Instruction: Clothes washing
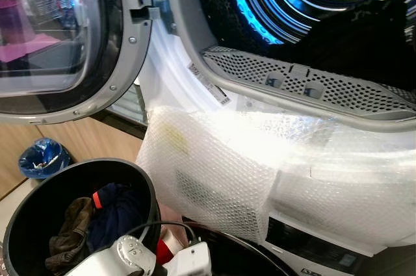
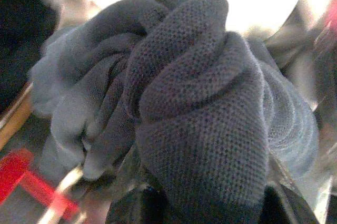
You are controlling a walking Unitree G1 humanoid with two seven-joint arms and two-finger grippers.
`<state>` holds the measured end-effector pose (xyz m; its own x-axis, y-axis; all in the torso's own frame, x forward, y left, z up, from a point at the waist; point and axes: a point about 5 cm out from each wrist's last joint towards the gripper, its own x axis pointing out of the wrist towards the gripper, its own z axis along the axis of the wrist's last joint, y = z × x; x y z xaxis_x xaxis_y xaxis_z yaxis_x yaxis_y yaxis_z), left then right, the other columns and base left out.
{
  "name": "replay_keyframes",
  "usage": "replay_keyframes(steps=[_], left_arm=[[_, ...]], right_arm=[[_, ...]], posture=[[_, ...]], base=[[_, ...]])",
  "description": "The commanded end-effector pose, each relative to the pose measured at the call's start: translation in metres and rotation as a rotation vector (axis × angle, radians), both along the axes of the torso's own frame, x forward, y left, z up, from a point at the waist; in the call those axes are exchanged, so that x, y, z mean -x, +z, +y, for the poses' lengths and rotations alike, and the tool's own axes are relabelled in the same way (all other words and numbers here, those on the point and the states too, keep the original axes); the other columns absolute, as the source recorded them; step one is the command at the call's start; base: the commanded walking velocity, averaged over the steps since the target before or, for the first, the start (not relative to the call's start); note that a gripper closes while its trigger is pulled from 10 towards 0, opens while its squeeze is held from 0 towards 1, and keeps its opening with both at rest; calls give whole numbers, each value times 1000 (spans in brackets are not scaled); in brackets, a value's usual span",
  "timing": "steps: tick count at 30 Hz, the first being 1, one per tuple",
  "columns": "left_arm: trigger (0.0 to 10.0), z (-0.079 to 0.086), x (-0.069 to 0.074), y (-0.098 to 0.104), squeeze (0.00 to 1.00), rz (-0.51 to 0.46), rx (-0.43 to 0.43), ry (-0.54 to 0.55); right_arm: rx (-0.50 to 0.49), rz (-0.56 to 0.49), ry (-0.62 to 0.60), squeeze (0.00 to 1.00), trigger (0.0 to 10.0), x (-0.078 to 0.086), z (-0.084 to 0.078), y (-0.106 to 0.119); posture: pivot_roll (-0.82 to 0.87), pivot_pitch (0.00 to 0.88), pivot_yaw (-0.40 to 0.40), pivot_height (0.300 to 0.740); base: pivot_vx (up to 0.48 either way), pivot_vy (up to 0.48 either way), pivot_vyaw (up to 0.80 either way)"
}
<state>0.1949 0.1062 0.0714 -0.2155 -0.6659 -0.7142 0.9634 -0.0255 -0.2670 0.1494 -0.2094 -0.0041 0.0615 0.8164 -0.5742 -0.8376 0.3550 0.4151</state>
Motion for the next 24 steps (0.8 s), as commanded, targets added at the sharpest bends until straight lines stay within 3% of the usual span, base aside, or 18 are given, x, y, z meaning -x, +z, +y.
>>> replay_keyframes(steps=[1, 4, 11, 13, 16, 19, 24], left_arm=[[0, -1, -5, -2, 0, -90, -33, -66], [0, -2, -9, -3, 0, -102, -41, -37], [0, -23, -14, -7, 0, -54, 60, 127], [0, -33, -18, -8, 0, -11, 98, 256], [0, -38, -21, -10, 0, 1, 116, 321], [0, -46, -24, -12, 0, 77, 149, 448], [0, -56, -36, -14, 0, 120, 191, 621]], right_arm=[[-35, -21, 19, 0, 10000, -4, 3, 8], [-33, -43, 2, 0, 10000, -9, 4, 9], [-1, -57, -26, 0, 10000, -14, 7, 8], [45, -80, -103, 0, 10000, -21, 7, 2], [49, -83, -127, 0, 10000, -22, 8, 1], [28, -61, -135, 0, 10000, -19, 10, 1], [-7, -15, -147, 0, 10000, -15, 12, 3]], posture=[[30, 93, 15, 740], [30, 93, 15, 740], [31, 97, 12, 740], [33, 97, 11, 740], [33, 99, 11, 740], [32, 100, 13, 740], [27, 101, 14, 740]], base=[[0, 0, 0], [0, 0, 0], [0, 0, 0], [0, 0, 0], [0, 0, 0], [0, 0, 0], [0, 0, 0]])
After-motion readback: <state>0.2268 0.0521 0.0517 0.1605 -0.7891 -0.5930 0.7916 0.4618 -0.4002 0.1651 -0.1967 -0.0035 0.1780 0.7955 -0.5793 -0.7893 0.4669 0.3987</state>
